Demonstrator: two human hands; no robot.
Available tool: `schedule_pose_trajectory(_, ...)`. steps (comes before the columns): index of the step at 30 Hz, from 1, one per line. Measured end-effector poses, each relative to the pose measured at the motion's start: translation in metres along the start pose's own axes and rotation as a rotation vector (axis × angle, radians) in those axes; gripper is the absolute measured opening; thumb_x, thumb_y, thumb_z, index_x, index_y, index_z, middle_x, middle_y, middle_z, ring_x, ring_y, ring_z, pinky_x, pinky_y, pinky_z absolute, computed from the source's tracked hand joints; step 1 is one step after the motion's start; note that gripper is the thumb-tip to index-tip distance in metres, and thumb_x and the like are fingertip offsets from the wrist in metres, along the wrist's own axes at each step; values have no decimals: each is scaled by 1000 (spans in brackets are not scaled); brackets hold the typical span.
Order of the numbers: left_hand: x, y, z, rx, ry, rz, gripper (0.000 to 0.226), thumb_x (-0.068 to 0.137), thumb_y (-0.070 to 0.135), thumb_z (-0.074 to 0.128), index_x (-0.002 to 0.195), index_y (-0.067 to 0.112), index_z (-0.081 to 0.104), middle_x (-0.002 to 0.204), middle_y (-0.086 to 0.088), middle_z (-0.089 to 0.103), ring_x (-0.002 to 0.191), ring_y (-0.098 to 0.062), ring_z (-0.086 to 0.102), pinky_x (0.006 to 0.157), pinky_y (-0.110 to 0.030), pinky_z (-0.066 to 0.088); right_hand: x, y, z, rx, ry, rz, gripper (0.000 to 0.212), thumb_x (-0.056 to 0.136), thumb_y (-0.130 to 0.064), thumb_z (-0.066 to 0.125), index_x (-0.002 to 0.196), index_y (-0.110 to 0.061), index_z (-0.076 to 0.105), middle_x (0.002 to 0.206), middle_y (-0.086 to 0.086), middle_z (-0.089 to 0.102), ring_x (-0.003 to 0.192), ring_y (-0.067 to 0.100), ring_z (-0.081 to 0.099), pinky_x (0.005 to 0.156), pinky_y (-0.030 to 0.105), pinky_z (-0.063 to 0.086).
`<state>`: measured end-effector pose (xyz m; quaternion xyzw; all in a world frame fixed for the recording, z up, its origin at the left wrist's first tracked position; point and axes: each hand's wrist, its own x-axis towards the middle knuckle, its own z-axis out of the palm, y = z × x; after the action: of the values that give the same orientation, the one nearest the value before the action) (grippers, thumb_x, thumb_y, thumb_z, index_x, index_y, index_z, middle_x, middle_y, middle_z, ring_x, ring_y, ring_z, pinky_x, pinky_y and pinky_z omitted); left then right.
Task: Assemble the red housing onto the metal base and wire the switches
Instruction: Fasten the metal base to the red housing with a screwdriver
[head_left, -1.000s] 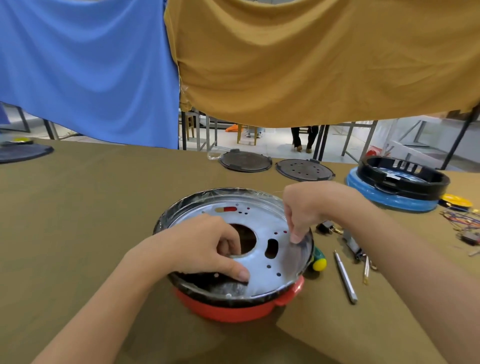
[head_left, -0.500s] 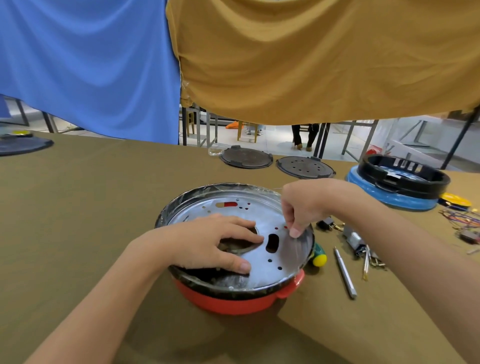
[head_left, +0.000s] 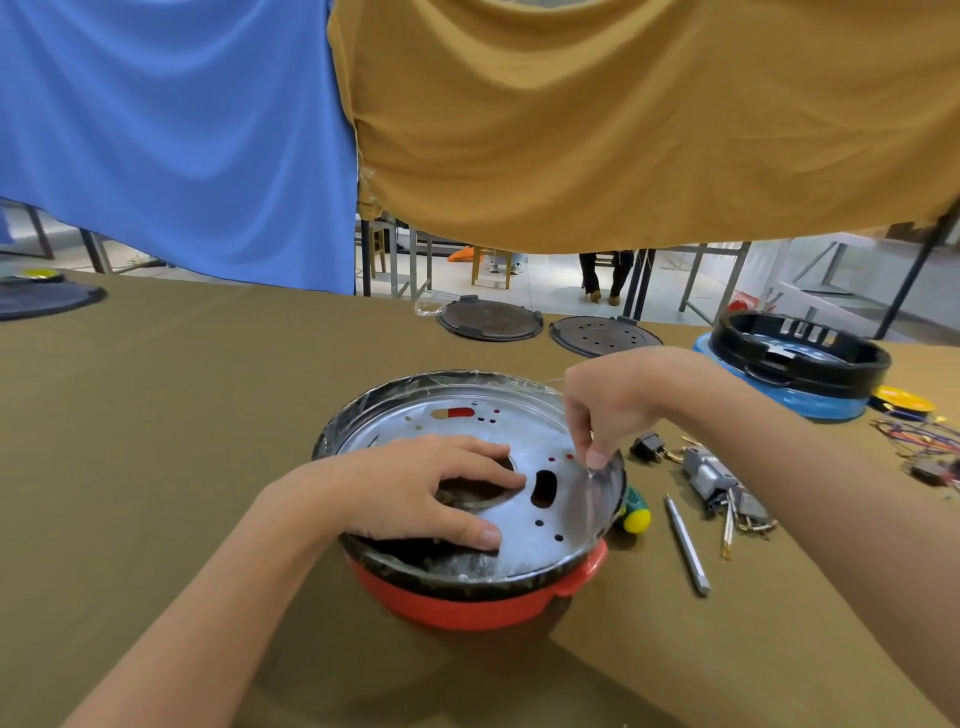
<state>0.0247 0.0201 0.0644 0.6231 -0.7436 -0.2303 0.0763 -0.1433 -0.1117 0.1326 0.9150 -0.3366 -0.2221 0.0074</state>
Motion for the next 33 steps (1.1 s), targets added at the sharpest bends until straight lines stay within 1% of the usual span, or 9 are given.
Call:
schedule_pose_trajectory(4, 0, -2, 0, -5, -2, -7, 60, 81, 66, 61, 136, 62, 38, 150, 43, 14, 135, 16, 13, 114, -25, 15, 2, -4, 3, -42, 3, -1, 7, 86, -22, 73, 92, -18, 75, 83, -10, 66, 90, 16, 62, 70, 24, 48)
schedule_pose_trajectory(6, 0, -1, 0, -5, -4, -4, 62, 78, 69, 59, 136, 63, 37, 150, 43, 14, 136, 15, 13, 116, -27, 15, 4, -8, 4, -97, 3, 18, 9, 86, -23, 73, 92, -16, 72, 92, -4, 70, 95, 20, 65, 73, 27, 50)
schedule_pose_trajectory(9, 1, -1, 0, -8, -8, -8, 62, 77, 70, 58, 135, 63, 38, 150, 43, 15, 138, 14, 13, 116, -27, 15, 7, -17, 5, -156, 33, 56, 22, 84, -22, 76, 102, -11, 69, 100, 2, 70, 99, 24, 66, 78, 31, 52)
schedule_pose_trajectory(14, 2, -2, 0, -4, -3, -17, 61, 79, 68, 60, 135, 62, 39, 149, 45, 15, 139, 14, 13, 115, -27, 15, 4, -15, 3, -144, 17, 79, 31, 85, -27, 75, 111, -10, 69, 109, 3, 70, 104, 24, 64, 86, 32, 53)
schedule_pose_trajectory(17, 2, -1, 0, -6, -9, -22, 59, 81, 66, 61, 135, 62, 39, 148, 45, 15, 135, 16, 13, 115, -27, 16, 5, -17, 4, -170, 26, 81, 32, 85, -27, 75, 112, -10, 69, 109, 4, 71, 103, 24, 65, 88, 33, 54)
schedule_pose_trajectory(21, 2, -1, 0, -6, -4, -28, 59, 81, 66, 62, 135, 63, 39, 148, 45, 15, 139, 13, 13, 116, -29, 15, 5, -20, 5, -184, 23, 82, 33, 86, -26, 75, 113, -9, 68, 110, 5, 70, 103, 25, 64, 86, 32, 53)
schedule_pose_trajectory(23, 1, -1, 0, -15, -4, -25, 59, 79, 67, 61, 133, 64, 39, 147, 47, 14, 139, 13, 13, 116, -29, 16, 3, -18, 4, -190, 14, 82, 33, 86, -27, 75, 113, -10, 68, 111, 4, 70, 104, 24, 64, 87, 32, 53)
schedule_pose_trajectory(28, 2, -3, 0, -17, -8, -22, 59, 78, 69, 61, 132, 66, 38, 148, 46, 14, 141, 13, 12, 117, -29, 16, 5, -21, 4, -191, 37, 92, 33, 83, -25, 78, 110, -8, 69, 105, 5, 71, 100, 25, 66, 89, 35, 55)
schedule_pose_trajectory(33, 1, -3, 0, -28, -12, -22, 59, 78, 70, 61, 131, 67, 38, 149, 45, 14, 141, 11, 13, 118, -31, 17, 4, -12, 2, -145, 27, 62, 29, 83, -28, 78, 106, -11, 71, 102, 1, 70, 99, 22, 64, 85, 32, 53)
